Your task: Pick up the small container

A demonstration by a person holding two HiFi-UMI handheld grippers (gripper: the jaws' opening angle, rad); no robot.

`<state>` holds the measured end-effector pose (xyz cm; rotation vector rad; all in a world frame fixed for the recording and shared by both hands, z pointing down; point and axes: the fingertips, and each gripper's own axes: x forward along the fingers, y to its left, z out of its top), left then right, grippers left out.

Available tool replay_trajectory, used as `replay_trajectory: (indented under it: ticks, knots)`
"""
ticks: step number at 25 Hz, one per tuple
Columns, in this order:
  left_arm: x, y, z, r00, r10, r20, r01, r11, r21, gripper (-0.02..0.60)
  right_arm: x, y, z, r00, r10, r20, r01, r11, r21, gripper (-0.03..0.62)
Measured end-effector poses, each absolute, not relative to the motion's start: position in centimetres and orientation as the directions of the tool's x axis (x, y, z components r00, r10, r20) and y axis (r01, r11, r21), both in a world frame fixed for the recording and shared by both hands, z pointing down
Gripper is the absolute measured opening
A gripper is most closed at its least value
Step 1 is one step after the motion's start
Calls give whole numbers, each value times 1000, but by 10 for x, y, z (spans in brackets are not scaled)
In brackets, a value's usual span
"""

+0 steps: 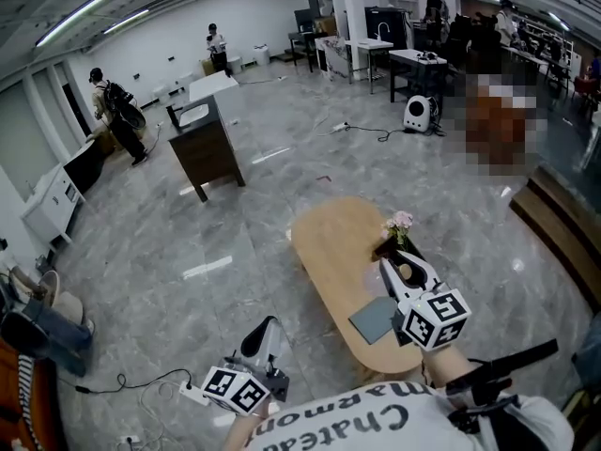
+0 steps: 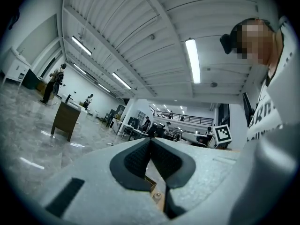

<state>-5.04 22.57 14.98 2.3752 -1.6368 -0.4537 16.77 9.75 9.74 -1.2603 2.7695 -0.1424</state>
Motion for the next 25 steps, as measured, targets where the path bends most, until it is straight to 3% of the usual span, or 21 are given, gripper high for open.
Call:
replay_trajectory:
  ticks: [25]
  knots:
    - [-84, 291, 169, 473, -874, -112, -793, -478, 378, 14, 160, 211, 126, -527, -849, 15, -844, 521, -129, 87]
